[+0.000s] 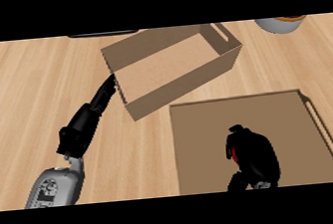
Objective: Pick the tomato from the tray and place it in the cardboard box
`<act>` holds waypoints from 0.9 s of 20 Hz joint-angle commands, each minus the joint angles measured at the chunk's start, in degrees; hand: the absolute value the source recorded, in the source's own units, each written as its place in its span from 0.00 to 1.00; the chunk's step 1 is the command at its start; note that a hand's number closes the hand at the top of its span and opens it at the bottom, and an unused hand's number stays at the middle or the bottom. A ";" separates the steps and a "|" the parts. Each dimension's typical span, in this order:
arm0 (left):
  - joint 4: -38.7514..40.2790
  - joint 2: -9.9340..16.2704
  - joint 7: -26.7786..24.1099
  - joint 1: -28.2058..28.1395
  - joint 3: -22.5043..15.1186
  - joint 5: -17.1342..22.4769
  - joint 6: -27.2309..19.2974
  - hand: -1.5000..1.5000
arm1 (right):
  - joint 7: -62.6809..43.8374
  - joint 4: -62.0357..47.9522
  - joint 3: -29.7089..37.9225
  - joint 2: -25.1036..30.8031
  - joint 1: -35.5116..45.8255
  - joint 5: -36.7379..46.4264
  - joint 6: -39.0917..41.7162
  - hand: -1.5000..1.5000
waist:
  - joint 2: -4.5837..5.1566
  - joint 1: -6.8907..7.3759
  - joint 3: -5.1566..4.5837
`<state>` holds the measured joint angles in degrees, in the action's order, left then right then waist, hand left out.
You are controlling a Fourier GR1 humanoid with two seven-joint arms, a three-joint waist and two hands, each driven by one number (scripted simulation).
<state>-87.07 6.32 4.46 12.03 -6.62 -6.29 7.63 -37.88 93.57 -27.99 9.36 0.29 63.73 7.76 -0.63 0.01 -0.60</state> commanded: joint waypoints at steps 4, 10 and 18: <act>0.29 -0.65 -0.76 0.85 -2.32 -0.49 1.55 0.50 | 21.14 -2.13 -11.94 2.55 13.49 -1.75 6.15 1.00 | 1.22 4.63 0.67; 1.08 0.08 -0.20 1.41 0.28 0.58 1.59 0.50 | 28.46 -5.49 -8.82 0.05 23.86 0.75 0.07 1.00 | 0.79 0.87 0.61; 1.07 -0.12 0.28 1.19 1.64 -0.18 0.58 0.50 | 28.56 16.85 -4.16 1.70 20.97 -5.29 10.23 1.00 | 0.49 -0.47 0.58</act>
<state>-87.19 6.37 4.60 12.05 -5.86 -6.29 8.61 -9.85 101.17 -35.30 10.08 20.26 61.87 12.20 -0.07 0.13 -0.03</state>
